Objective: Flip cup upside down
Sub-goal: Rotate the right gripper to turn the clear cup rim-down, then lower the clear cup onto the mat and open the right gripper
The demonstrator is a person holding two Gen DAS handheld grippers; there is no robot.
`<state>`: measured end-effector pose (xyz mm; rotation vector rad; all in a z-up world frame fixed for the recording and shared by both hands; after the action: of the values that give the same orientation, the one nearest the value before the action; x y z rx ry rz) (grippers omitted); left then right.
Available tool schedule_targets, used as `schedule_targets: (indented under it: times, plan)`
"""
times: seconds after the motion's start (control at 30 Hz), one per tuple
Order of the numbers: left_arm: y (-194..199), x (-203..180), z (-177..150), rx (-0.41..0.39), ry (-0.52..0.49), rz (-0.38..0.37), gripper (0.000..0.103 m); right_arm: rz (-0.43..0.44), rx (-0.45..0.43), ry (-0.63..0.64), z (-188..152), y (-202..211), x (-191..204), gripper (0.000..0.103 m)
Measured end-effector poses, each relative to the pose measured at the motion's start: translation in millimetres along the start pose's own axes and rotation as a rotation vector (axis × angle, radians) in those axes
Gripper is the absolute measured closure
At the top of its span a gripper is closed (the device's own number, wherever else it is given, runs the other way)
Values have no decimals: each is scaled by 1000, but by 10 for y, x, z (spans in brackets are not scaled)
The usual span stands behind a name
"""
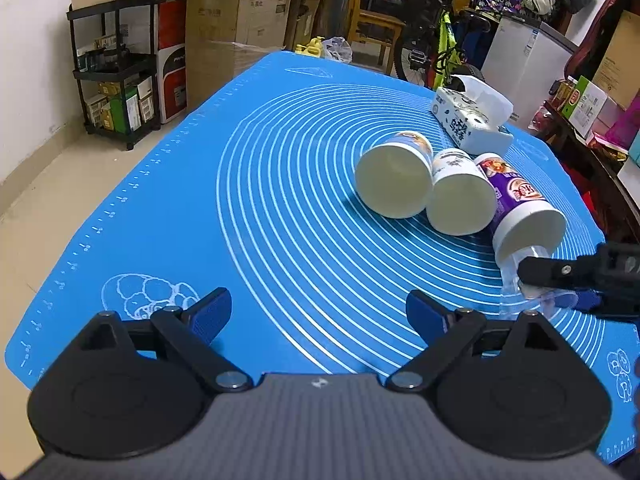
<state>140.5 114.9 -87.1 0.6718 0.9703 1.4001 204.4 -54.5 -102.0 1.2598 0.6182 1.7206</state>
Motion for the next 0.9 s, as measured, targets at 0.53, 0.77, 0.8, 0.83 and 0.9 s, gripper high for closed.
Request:
schedule_targets:
  times: [0.53,0.77,0.8,0.83,0.9]
  plan:
    - [52,-229,-176,11,-30,-23,10,-167,-86,350,-551,99,90,36]
    - [123,-441,-359,-5,-91,12,10,-121,-84,296,-582,178,7,24]
    - [151,-469,-388,-8,-96,1,10,-109,-86,291,-597,204,-1,20]
    - [182,-497,-408,-11,-101,-9,10,-103,-94,288,-613,251,-9,19]
    - [253,-569,-449,-21,-118,-17,10,-109,-108,294,-668,347,-12,15]
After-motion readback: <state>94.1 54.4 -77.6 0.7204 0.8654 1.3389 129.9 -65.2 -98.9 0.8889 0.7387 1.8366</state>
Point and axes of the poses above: each gripper's, at about its wrist camera, not at the fingertips, and y roughly against the way its jaws point, x to its left, z to its top, the point moved 7 cm from there along -y, roughly the way its jaws point, and after that the axes turned 14 degrees about x, right-handed, at the moved point
